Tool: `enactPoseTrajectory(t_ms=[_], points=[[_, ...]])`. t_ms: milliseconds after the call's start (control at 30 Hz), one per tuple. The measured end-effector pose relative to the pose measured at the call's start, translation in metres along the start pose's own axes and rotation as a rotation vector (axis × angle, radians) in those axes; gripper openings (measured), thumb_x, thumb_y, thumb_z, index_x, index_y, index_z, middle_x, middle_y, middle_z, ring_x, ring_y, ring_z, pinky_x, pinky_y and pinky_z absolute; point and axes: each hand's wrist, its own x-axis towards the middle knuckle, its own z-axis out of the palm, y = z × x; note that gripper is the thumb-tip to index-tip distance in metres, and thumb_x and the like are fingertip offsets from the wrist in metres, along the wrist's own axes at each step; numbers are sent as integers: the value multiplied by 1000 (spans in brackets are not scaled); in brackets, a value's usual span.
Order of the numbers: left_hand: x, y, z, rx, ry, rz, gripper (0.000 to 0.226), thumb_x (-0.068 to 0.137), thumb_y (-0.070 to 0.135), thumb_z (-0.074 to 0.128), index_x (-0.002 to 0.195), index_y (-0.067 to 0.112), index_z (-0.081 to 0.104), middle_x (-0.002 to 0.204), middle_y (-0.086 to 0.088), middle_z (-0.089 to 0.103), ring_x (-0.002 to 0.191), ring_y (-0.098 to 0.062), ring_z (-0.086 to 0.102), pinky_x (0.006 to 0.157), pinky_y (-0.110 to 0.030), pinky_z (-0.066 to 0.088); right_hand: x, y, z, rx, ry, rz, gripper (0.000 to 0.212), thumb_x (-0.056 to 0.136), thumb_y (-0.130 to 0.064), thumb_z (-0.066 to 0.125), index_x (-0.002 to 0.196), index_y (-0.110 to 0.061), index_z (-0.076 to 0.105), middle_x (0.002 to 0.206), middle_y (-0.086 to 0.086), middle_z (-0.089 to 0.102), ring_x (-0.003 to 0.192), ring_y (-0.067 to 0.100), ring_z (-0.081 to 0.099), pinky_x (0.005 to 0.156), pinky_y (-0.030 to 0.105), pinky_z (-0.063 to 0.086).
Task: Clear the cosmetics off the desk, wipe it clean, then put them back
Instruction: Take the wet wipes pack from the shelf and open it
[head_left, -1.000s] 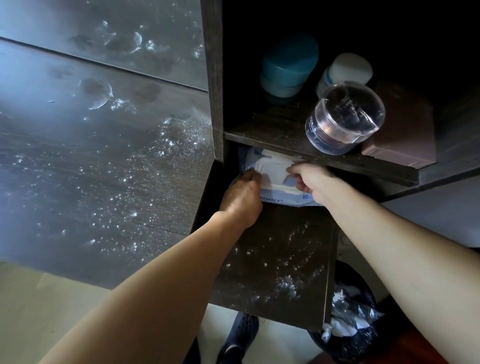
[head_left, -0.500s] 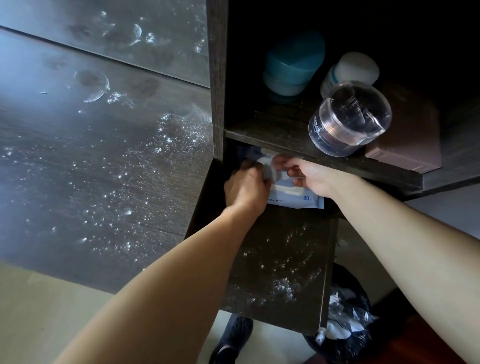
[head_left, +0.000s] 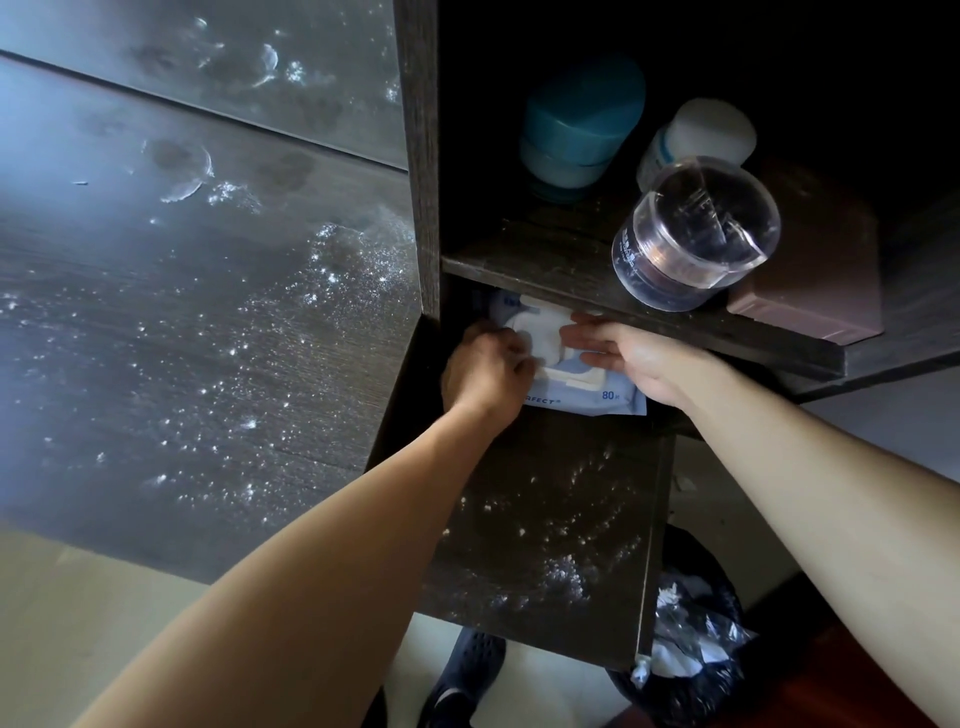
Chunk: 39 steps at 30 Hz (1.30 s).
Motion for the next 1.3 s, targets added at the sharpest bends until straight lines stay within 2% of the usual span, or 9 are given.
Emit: enactPoseTrajectory(t_ms=[133,233,400,633,767,900,1000,1133,1300], points=[[-4,-8,8,29,3,44,20,87,26,64,107,24,67,132,3,44,113,-22,52,96,-30,45,-4,2,-5,22,68,57,20,94,0,45,97,-12,60,111,11,65,92,18,64,75,20,53],[-4,-10,9,6,15,71,22,88,23,62,110,22,67,132,1,45,113,-22,52,97,-28,44,-4,2,4,-75,100,132,19,93,-23,57,107,-11,58,89,3,64,78,14,63,69,19,51],[0,-5,2,-78,70,-34,25,91,19,56,115,19,63,126,-5,54,111,-25,56,92,-29,45,3,-5,16,-289,145,186,12,91,-14,57,81,-17,51,72,-2,54,54,3,54,39,10,35],[-20,-1,4,-126,126,-101,36,90,32,54,123,19,50,125,-10,46,110,-29,51,95,-43,44,-19,-13,4,20,61,111,8,84,-16,67,78,-19,61,71,-4,61,66,5,57,70,21,47],[-29,2,-1,-477,111,-372,44,92,34,53,130,13,45,119,-11,57,109,-29,55,94,-38,46,-43,-16,3,59,47,96,10,83,-16,67,79,-23,61,71,-6,61,67,5,57,70,22,45],[-45,2,-18,-859,-85,-674,25,88,37,63,93,13,60,81,-3,62,70,-19,61,64,-28,51,-74,-9,2,112,41,122,11,80,-10,69,85,-17,62,69,-1,63,63,9,58,69,27,45],[-69,1,-26,-935,-181,-662,25,84,31,70,94,9,65,73,-2,65,55,-11,62,43,-16,47,-102,-6,4,159,7,142,7,81,-7,67,82,-13,65,69,3,64,59,10,59,68,28,46],[-106,0,-37,-853,-143,-558,20,90,25,63,96,6,62,79,-2,64,63,-9,61,45,-15,46,-141,-5,10,209,-94,133,5,80,-5,66,79,-10,64,63,3,62,57,11,58,69,31,46],[-151,12,-75,-754,-20,-437,29,81,29,56,59,16,40,58,0,40,57,-16,40,56,-30,34,-186,-27,23,236,-170,72,8,74,-10,66,82,-7,65,61,2,62,57,11,57,68,30,44]])
